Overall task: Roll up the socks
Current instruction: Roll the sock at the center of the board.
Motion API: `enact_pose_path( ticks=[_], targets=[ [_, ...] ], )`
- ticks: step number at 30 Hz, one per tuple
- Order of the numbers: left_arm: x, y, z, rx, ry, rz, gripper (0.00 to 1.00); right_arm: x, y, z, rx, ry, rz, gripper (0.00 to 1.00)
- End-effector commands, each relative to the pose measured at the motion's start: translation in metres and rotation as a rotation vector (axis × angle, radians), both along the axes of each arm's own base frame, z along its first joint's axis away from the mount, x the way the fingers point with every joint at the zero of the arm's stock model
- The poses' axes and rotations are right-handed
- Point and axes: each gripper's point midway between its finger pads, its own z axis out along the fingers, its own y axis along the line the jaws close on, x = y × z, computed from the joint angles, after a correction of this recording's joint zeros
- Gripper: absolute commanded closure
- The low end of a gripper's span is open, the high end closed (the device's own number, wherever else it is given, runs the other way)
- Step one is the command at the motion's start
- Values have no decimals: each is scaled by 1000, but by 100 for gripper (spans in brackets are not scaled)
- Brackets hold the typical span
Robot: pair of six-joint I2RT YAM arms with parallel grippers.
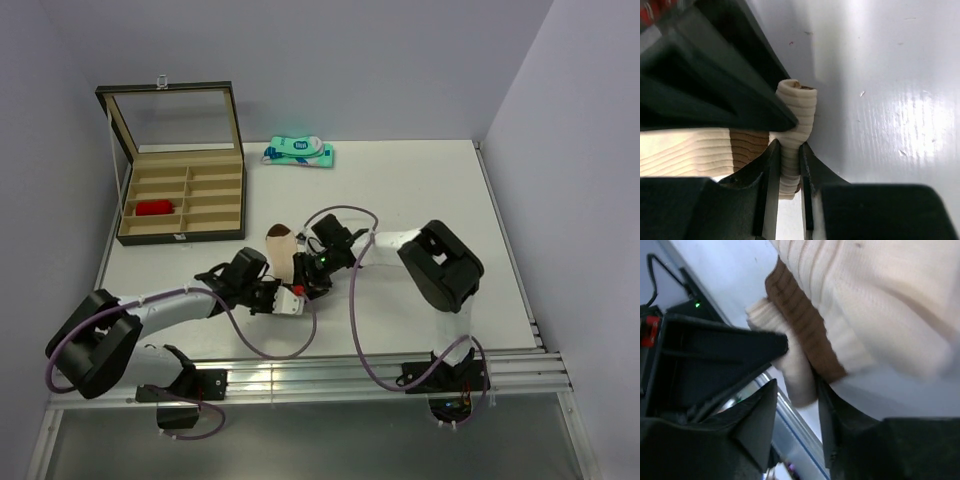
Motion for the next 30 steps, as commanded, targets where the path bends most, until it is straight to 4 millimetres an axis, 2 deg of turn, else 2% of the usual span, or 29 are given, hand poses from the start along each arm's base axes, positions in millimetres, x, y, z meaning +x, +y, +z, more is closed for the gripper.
enact_pose_path(
  ticks=[1, 2, 6, 7, 8, 10, 11, 12, 13, 14, 15, 16, 18, 19, 21, 22, 26, 27, 29, 30],
  targets=[
    [-46, 23, -19, 80, 293, -47, 100, 27, -5, 17, -19, -189, -130, 53],
    [-48, 30, -19, 91, 336, -31, 100, 31, -9, 21, -26, -212, -161, 51],
    [-48, 33, -8, 86, 469, -38, 100, 35, -33, 34, -40, -298, -286, 48],
    [-51, 36, -12, 102, 527, -38, 100, 41, -38, 36, -43, -332, -323, 48],
    [-44, 32, -4, 79, 545, -47, 100, 45, -43, 38, -48, -354, -358, 48],
    [-55, 42, -10, 133, 677, -41, 100, 43, -52, 49, -29, -410, -393, 48],
    [-54, 42, -8, 122, 707, -52, 100, 49, -57, 53, -35, -454, -427, 48],
    [-45, 38, -4, 118, 716, -53, 100, 42, -64, 48, -43, -466, -432, 48],
    [-52, 44, -7, 152, 801, -41, 100, 44, -65, 67, 8, -526, -448, 48],
    [-43, 40, -3, 147, 808, -40, 100, 42, -74, 62, -12, -554, -465, 48],
    [-43, 40, -2, 150, 842, -43, 100, 41, -76, 65, -14, -588, -472, 48],
    [-51, 44, -4, 180, 920, -44, 100, 39, -78, 77, 7, -645, -469, 48],
    [-43, 40, -1, 178, 954, -43, 100, 42, -85, 82, -29, -725, -498, 48],
    [-51, 43, -4, 208, 1032, -36, 100, 32, -81, 85, -37, -772, -459, 48],
    [-42, 38, -4, 215, 1061, -29, 100, 33, -78, 91, -83, -857, -461, 48],
    [-45, 40, -10, 238, 1114, -19, 100, 20, -67, 90, -87, -882, -410, 48],
    [-37, 39, -18, 296, 1197, 22, 100, 3, -38, 85, -122, -983, -272, 48],
    [-37, 39, -23, 310, 1216, 35, 100, 0, -32, 73, -150, -989, -235, 48],
    [-33, 40, -25, 330, 1230, 59, 100, -8, -17, 72, -155, -1025, -181, 48],
    [-33, 40, -26, 333, 1233, 64, 100, -10, -14, 58, -189, -1026, -150, 48]
  ],
)
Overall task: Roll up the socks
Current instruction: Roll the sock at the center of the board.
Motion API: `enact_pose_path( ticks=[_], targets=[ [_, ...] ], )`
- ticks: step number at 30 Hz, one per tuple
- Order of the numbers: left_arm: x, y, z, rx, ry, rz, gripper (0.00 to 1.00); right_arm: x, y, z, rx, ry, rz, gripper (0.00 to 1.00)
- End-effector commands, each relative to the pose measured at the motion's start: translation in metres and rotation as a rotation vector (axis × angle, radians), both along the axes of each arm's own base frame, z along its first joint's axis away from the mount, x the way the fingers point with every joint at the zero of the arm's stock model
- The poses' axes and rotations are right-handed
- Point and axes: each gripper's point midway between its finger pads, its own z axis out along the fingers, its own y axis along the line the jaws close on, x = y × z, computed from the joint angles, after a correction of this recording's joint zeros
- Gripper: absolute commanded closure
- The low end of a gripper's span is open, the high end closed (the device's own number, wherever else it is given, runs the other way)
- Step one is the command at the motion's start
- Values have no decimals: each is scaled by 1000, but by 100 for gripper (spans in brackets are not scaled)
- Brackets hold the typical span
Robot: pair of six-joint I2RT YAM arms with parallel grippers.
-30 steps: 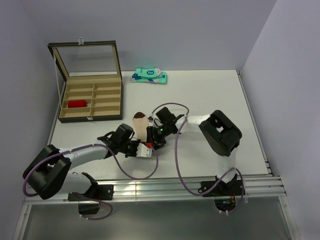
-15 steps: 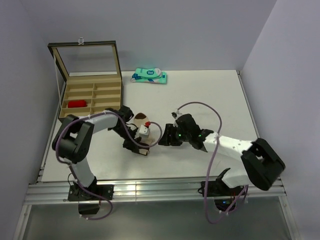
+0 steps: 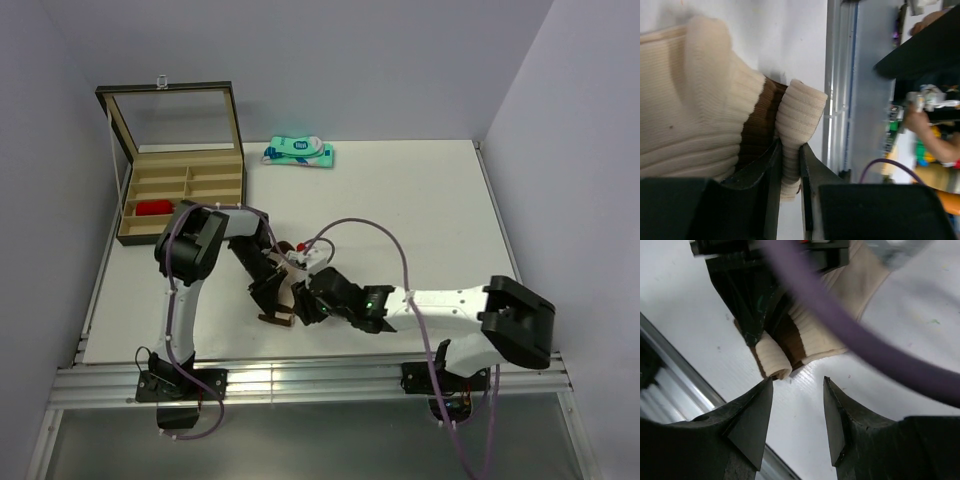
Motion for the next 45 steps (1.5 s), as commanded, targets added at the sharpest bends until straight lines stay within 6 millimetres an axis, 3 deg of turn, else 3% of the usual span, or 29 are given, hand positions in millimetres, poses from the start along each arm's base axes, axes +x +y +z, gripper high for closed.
enact_pose_path(
  ticks=[1, 5, 12, 24, 28, 35, 43, 45],
  targets=[
    [3, 20, -28, 120, -25, -74, 100, 12, 18, 1, -73, -130, 8, 48],
    [9, 21, -35, 180, -20, -55, 100, -1, 43, -6, -98, -161, 91, 45],
    [15, 21, -44, 238, -20, -28, 100, -14, 64, -16, -111, -168, 164, 43],
    [18, 19, -52, 259, -12, -9, 100, -20, 76, -36, -150, -163, 194, 43],
    [19, 20, -52, 264, -13, -5, 100, -18, 80, -29, -183, -218, 197, 43],
    [20, 19, -52, 267, -9, -5, 100, -26, 84, -37, -274, -265, 215, 43],
    [20, 19, -54, 277, -4, -1, 100, -26, 77, -54, -305, -252, 193, 47],
    [20, 20, -55, 280, 0, 1, 100, -25, 75, -58, -318, -250, 186, 52]
  ],
)
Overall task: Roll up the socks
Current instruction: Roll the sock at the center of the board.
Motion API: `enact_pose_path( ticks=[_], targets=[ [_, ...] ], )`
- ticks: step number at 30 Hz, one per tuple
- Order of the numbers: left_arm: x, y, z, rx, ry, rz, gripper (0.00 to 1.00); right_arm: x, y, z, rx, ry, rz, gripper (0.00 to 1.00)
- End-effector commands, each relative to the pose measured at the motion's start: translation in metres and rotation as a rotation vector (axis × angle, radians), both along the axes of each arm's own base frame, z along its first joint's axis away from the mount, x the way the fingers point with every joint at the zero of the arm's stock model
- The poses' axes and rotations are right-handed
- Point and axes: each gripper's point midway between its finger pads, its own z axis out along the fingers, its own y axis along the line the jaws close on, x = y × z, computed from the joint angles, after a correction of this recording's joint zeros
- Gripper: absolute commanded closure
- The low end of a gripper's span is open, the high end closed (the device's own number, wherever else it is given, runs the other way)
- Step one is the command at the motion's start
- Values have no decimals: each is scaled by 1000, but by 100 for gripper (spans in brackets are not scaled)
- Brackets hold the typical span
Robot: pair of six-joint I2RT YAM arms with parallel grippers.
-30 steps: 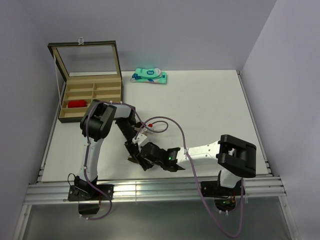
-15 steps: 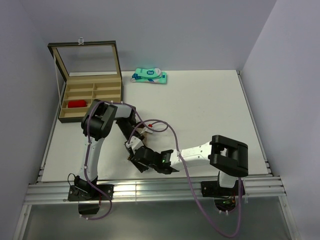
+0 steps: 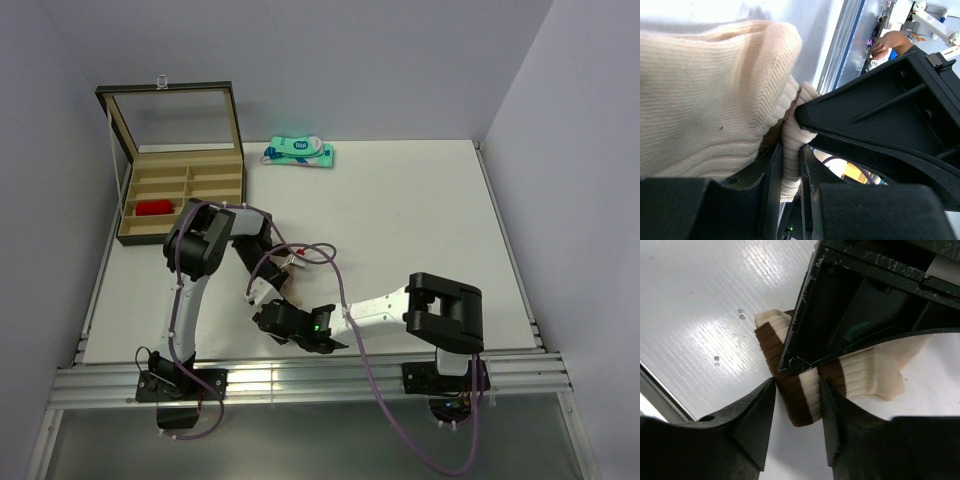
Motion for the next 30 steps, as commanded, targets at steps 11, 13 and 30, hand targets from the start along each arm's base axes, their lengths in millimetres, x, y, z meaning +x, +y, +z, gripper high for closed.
enact_pose_path(
  ticks=[11, 13, 30],
  targets=[
    [45, -7, -37, -71, -306, -13, 76, -10, -18, -21, 107, 194, -68, 99],
    [53, -11, -31, -93, -322, 27, 72, -4, -27, -24, 137, 252, -96, 100],
    [140, 1, 46, -222, -801, 313, 66, 5, -37, -31, 206, 840, -27, 99]
  ],
)
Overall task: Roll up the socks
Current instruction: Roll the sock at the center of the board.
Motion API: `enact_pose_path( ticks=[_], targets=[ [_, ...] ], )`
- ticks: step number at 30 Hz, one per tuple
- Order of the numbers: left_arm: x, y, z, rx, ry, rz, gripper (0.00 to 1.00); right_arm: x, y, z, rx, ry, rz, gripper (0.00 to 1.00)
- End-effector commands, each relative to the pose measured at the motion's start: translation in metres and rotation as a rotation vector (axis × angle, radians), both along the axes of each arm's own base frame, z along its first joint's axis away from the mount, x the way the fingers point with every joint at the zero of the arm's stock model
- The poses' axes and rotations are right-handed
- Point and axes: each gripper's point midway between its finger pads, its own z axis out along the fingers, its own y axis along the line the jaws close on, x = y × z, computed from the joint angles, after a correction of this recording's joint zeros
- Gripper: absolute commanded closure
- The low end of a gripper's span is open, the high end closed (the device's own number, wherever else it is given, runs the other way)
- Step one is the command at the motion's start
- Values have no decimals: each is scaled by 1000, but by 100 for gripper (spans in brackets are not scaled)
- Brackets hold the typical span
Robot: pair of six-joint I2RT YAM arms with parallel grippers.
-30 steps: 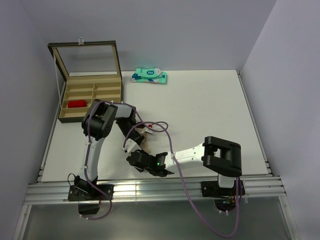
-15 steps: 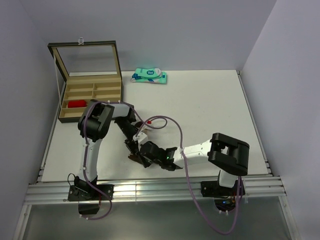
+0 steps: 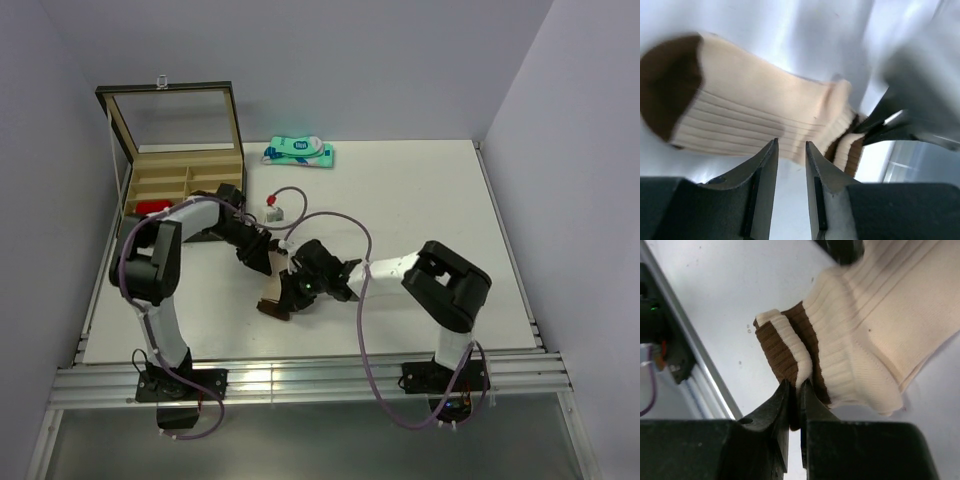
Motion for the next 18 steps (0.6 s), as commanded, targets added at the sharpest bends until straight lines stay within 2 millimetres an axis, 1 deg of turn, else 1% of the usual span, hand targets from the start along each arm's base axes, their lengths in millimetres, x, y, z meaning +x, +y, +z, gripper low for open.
enact_pose_path(
  ticks=[1, 2, 3, 4, 5, 6, 7, 8, 9, 10, 11, 12, 13, 14, 15, 16, 17, 18],
  targets=[
    [31, 4, 26, -19, -268, 23, 66, -26, -25, -37, -137, 268, 63, 99],
    [38, 9, 37, 4, -363, 30, 66, -30, -22, -32, -113, 322, 92, 99],
    [31, 14, 31, 20, -386, 23, 66, -25, -23, -29, -109, 369, 86, 99],
    [38, 15, 35, 15, -459, 23, 65, -23, -24, -29, -107, 402, 81, 99],
    [39, 17, 46, 16, -527, 22, 63, -21, -26, -34, -114, 440, 73, 99],
    [33, 23, 38, 40, -537, 21, 62, -15, -27, -28, -102, 482, 67, 99],
    [31, 23, 40, 41, -563, 10, 62, -12, -29, -27, -103, 506, 62, 99],
    [32, 24, 46, 38, -614, 6, 62, -13, -34, -32, -132, 545, 50, 99],
    [26, 27, 37, 58, -620, 1, 61, -4, -33, -26, -116, 555, 46, 99],
    [25, 27, 37, 60, -645, -3, 61, -2, -33, -25, -114, 577, 46, 99],
    [29, 27, 46, 52, -724, -10, 61, -2, -33, -27, -120, 600, 46, 99],
    [19, 29, 36, 72, -734, -28, 60, 1, -33, -22, -127, 621, 44, 99],
    [15, 28, 36, 73, -764, -43, 59, 4, -34, -21, -129, 638, 38, 99],
    [14, 27, 45, 68, -841, -64, 59, 6, -34, -20, -134, 646, 42, 99],
    [5, 23, 37, 65, -875, -93, 58, 8, -35, -20, -160, 657, 43, 99],
    [3, 22, 37, 76, -913, -105, 57, 10, -36, -21, -176, 658, 38, 98],
    [-1, 20, 46, 66, -978, -131, 56, 12, -37, -20, -180, 666, 39, 98],
    [-12, 13, 40, 50, -1001, -167, 54, 13, -36, -18, -183, 677, 37, 98]
  ],
)
